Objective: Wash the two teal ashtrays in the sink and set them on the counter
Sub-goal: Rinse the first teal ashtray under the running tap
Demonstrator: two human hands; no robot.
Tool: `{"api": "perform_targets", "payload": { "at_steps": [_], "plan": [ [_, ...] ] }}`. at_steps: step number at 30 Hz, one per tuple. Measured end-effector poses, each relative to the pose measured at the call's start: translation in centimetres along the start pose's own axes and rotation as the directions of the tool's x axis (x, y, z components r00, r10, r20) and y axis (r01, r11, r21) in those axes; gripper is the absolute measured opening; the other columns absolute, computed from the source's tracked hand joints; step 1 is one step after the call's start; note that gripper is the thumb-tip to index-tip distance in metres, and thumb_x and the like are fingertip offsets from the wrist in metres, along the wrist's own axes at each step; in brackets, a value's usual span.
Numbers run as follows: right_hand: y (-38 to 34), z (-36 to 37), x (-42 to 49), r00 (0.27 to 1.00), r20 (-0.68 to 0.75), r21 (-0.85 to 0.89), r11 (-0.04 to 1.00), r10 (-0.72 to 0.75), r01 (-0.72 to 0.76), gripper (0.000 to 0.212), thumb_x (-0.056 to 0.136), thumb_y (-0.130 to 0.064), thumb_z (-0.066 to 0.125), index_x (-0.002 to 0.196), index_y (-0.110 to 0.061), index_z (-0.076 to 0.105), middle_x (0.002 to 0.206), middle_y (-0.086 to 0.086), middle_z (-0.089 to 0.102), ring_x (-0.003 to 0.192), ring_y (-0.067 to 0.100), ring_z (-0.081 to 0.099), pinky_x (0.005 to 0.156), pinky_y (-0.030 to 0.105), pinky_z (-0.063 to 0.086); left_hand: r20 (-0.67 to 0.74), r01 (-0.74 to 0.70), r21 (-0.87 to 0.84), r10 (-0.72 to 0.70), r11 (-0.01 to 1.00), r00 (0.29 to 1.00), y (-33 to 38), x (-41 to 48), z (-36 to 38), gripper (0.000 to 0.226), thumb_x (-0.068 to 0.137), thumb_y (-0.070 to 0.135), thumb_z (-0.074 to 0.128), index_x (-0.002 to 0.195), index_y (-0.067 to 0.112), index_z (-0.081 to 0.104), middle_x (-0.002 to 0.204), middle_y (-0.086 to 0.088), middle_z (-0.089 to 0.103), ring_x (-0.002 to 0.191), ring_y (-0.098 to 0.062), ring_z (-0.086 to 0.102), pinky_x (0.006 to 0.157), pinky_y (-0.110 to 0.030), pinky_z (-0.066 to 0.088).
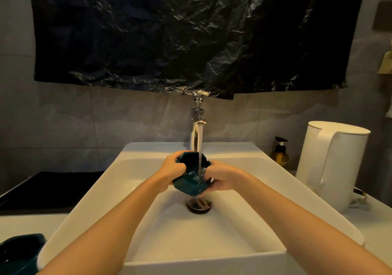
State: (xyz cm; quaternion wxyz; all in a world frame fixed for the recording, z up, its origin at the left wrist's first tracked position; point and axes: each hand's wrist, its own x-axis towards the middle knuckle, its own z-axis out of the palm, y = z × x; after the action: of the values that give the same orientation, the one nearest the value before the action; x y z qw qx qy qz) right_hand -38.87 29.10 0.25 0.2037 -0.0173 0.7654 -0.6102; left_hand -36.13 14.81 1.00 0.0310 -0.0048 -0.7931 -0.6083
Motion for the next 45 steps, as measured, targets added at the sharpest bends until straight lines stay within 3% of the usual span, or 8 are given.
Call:
{"api": "perform_targets", "payload": {
  "at_steps": [8, 12, 17, 25, 31, 34, 40, 45],
  "plan": [
    [1.3, -0.4, 1.0, 0.938, -0.235, -0.537, 0.839, -0.253, 0.092, 0.019, 0.097, -0.015, 0.046, 0.109, -0.008, 0.059, 0.104, 0.016, 0.068, 0.087, 0.034, 0.069, 0.081, 0.045, 0.057, 0.068, 0.073, 0.15, -0.084, 0.986, 0.994, 0.5, -0.4, 0.2, 0.05, 0.087, -0.004, 0.038, 0.124, 0.026, 0.053, 0.104, -0.006, 0.056, 0.085, -0.018, 0.054, 0.062, -0.028, 0.05],
    [0.7, -0.4, 0.4, 0.943, -0.198, -0.583, 0.805, -0.267, 0.106, 0.018, 0.096, -0.008, 0.044, 0.107, -0.006, 0.059, 0.1, 0.018, 0.069, 0.071, 0.028, 0.072, 0.06, 0.032, 0.06, 0.067, 0.075, 0.166, -0.087, 0.983, 0.994, 0.7, -0.4, 0.1, 0.05, 0.086, -0.004, 0.039, 0.125, 0.025, 0.053, 0.109, -0.006, 0.056, 0.096, -0.023, 0.053, 0.072, -0.034, 0.052],
    [0.4, -1.0, 0.1, 0.99, 0.108, -0.378, 0.917, -0.093, 0.128, 0.047, 0.091, 0.013, 0.036, 0.131, -0.009, 0.044, 0.127, 0.017, 0.056, 0.111, 0.034, 0.061, 0.078, 0.041, 0.059, 0.053, 0.096, 0.173, -0.107, 0.98, 0.993, 0.6, -0.2, 0.0, 0.047, 0.086, -0.003, 0.037, 0.12, 0.024, 0.056, 0.11, -0.007, 0.057, 0.097, -0.025, 0.053, 0.08, -0.039, 0.052],
    [0.4, -0.2, -0.2, 0.935, -0.185, -0.481, 0.857, -0.303, 0.182, 0.016, 0.096, -0.004, 0.044, 0.104, -0.008, 0.056, 0.098, 0.013, 0.063, 0.088, 0.033, 0.07, 0.068, 0.039, 0.06, 0.058, -0.005, 0.175, -0.005, 0.985, 0.998, 1.0, -0.3, 0.2, 0.046, 0.09, -0.003, 0.037, 0.119, 0.026, 0.058, 0.105, -0.006, 0.057, 0.08, -0.013, 0.052, 0.06, -0.024, 0.045],
    [-0.1, -0.5, -1.4, 0.931, 0.354, -0.104, 0.986, -0.088, 0.133, 0.026, 0.099, 0.005, 0.034, 0.107, -0.013, 0.052, 0.108, 0.011, 0.061, 0.102, 0.026, 0.06, 0.09, 0.036, 0.052, -0.047, -0.012, 0.273, 0.026, 0.962, 0.999, 0.5, 0.2, -0.3, 0.038, 0.088, 0.005, 0.043, 0.107, 0.029, 0.065, 0.104, -0.005, 0.063, 0.097, -0.024, 0.055, 0.09, -0.037, 0.05],
    [0.0, -0.7, -0.7, 0.951, 0.3, 0.067, 0.996, -0.078, 0.061, 0.021, 0.102, -0.002, 0.031, 0.116, -0.007, 0.045, 0.122, 0.017, 0.054, 0.113, 0.029, 0.054, 0.096, 0.038, 0.047, -0.115, -0.013, 0.317, 0.052, 0.948, 0.992, 0.6, 0.2, -0.5, 0.038, 0.086, 0.01, 0.046, 0.112, 0.03, 0.064, 0.107, -0.003, 0.065, 0.098, -0.024, 0.057, 0.09, -0.038, 0.051],
    [0.7, -0.1, 0.3, 0.973, -0.012, -0.316, 0.924, -0.232, 0.217, 0.02, 0.102, -0.025, 0.043, 0.103, -0.008, 0.055, 0.106, 0.013, 0.064, 0.085, 0.019, 0.064, 0.075, 0.028, 0.056, -0.142, -0.026, 0.378, 0.086, 0.925, 0.986, 0.9, 0.2, -0.4, 0.031, 0.089, 0.019, 0.048, 0.112, 0.032, 0.064, 0.103, -0.002, 0.065, 0.096, -0.023, 0.057, 0.087, -0.036, 0.052],
    [0.2, -0.7, -0.3, 0.961, 0.256, 0.012, 0.995, -0.102, 0.102, 0.018, 0.101, -0.002, 0.036, 0.103, -0.006, 0.054, 0.108, 0.013, 0.063, 0.103, 0.026, 0.061, 0.093, 0.035, 0.052, -0.157, -0.034, 0.45, 0.116, 0.892, 0.981, 1.0, 0.1, -0.8, 0.03, 0.085, 0.022, 0.049, 0.106, 0.035, 0.066, 0.101, 0.001, 0.066, 0.094, -0.023, 0.058, 0.081, -0.033, 0.051]
  ]
}}
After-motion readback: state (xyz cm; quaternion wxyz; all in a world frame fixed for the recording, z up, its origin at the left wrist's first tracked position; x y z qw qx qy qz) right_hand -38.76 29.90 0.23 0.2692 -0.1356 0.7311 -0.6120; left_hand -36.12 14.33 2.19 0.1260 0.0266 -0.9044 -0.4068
